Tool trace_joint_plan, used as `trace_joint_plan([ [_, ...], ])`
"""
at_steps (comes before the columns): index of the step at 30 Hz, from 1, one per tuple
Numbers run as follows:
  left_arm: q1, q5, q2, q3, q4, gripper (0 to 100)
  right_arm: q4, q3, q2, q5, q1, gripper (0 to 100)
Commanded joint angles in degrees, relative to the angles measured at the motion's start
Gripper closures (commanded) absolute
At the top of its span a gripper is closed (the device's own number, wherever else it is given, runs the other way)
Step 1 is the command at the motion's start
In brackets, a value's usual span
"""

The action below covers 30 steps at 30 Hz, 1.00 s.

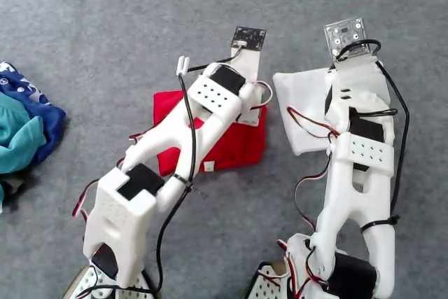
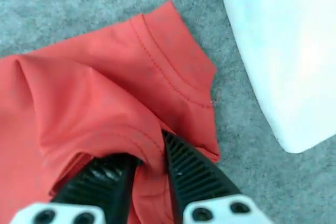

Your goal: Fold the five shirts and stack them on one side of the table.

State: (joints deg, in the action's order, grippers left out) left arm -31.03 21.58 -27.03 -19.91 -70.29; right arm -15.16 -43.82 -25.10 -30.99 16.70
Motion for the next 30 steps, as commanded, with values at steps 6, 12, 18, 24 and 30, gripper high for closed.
trace_joint_plan([
  [6,-0.9,0.4,-4.0,-7.5,-0.3,93,1.2,3.5,-0.1,-0.4,-0.4,98.0],
  [12,-0.7,4.7,-4.4,-8.4,-2.2,75,1.2,3.4,-0.1,-0.4,-1.0,97.9],
  [18,2.1,4.8,0.6,-16.2,-11.1,74,1.1,2.9,-0.1,-0.4,-1.5,97.9],
  [24,16.4,1.1,6.7,-30.0,-21.1,75,-3.3,1.9,-0.1,-1.9,-7.4,97.4],
  [30,33.9,2.4,2.4,-28.1,-17.6,87,-16.5,2.1,-0.1,-7.8,-23.0,95.6],
])
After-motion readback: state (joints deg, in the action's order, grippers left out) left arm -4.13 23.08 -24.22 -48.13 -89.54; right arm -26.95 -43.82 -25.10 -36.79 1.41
